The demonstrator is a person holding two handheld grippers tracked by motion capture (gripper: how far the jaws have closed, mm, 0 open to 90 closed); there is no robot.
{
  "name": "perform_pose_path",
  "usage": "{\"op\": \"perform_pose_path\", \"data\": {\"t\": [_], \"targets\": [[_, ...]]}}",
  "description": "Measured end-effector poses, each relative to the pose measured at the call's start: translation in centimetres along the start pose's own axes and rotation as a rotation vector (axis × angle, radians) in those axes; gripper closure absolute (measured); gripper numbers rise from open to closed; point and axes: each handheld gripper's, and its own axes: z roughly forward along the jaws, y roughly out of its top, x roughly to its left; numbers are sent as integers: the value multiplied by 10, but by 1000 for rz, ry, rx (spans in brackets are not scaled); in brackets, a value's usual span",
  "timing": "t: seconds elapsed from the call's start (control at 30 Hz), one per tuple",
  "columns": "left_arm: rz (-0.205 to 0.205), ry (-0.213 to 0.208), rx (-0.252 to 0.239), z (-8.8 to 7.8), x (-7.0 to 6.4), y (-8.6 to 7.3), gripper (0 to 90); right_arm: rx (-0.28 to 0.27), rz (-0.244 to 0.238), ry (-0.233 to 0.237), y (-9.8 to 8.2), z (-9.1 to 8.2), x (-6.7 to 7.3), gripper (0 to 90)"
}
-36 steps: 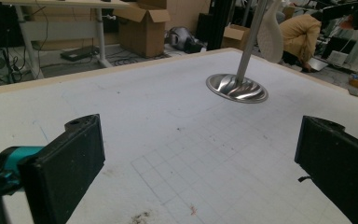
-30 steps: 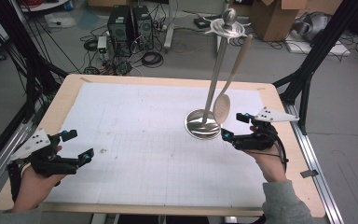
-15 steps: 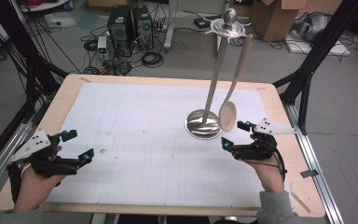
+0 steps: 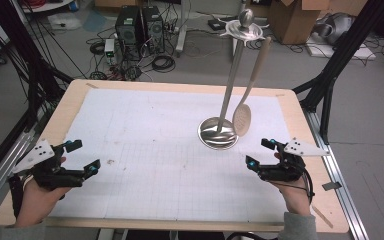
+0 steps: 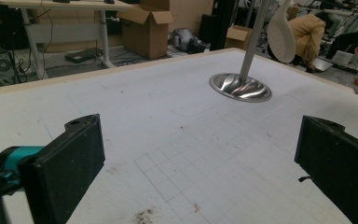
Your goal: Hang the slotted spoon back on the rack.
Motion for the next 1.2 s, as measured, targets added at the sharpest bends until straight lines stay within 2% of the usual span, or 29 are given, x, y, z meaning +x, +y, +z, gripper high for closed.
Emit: {"op": "perform_pose_path", "data": {"t": [0.1, 0.2, 0.33, 0.43, 0.5, 0.73, 0.9, 1.2], "targets": [[3, 3, -8, -1, 0, 1, 19, -25, -4, 12, -2, -7, -1, 100], [6, 6, -7, -2, 1, 1, 19, -17, -18, -7, -5, -15, -3, 100], [8, 9, -9, -4, 2, 1, 19, -48, 1, -33, -5, -28, -8, 100], [12, 28, -7, -7, 4, 0, 19, -53, 7, -52, -4, -36, -12, 100], [32, 64, 12, -10, 7, -2, 19, -66, 32, -57, -5, -42, -16, 100], [9, 99, -20, -23, 15, -3, 18, -74, 34, -118, -8, -53, -23, 100], [-5, 122, -19, -29, 22, -6, 18, -84, 47, -123, -12, -59, -27, 100], [-20, 133, -19, -31, 26, -8, 18, -92, 76, -150, -20, -67, -35, 100]]}}
